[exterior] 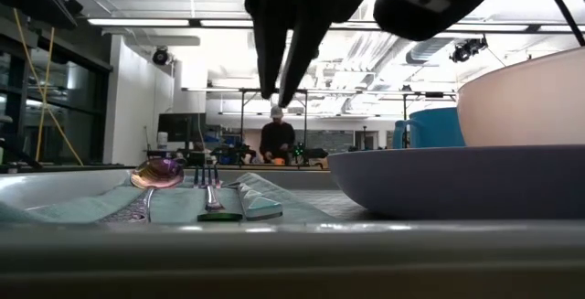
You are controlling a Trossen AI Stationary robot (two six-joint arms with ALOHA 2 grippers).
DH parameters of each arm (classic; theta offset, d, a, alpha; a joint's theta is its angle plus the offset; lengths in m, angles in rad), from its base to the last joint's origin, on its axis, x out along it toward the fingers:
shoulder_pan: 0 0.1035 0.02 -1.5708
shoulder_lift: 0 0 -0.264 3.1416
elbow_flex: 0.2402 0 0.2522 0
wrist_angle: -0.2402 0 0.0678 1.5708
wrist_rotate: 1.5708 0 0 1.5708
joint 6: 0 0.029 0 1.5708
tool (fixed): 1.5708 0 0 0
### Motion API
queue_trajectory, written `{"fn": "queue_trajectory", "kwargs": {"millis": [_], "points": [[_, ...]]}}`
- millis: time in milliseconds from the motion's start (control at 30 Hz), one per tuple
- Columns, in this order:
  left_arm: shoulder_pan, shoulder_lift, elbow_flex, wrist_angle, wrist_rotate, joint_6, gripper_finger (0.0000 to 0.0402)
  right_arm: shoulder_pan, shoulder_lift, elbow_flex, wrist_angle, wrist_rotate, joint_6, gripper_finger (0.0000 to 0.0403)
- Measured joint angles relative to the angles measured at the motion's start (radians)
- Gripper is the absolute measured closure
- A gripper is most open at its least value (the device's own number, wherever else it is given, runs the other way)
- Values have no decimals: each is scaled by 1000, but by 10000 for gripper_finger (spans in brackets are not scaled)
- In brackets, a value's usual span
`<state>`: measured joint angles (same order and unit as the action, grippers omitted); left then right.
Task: Set up tray
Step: Adjust the blue napkin
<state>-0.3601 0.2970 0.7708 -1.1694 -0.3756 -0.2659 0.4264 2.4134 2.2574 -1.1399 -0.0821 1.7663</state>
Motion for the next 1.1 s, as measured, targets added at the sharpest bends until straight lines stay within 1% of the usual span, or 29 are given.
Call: {"fn": "queue_trajectory", "kwargs": {"millis": [100,333,467,633,767,1100], "points": [[0,0,0,0,0,2,346,21,0,0,21,23,29,402],[0,0,0,0,0,7,346,41,5,-25,45,30,70,402],[0,0,0,0,0,7,346,41,10,-88,121,22,71,402],[0,0,0,0,4,7,346,40,11,-144,171,17,87,402],[0,0,0,0,21,7,346,39,12,-147,173,14,84,403],[0,0,0,0,21,7,346,39,12,-147,159,6,82,403]]}}
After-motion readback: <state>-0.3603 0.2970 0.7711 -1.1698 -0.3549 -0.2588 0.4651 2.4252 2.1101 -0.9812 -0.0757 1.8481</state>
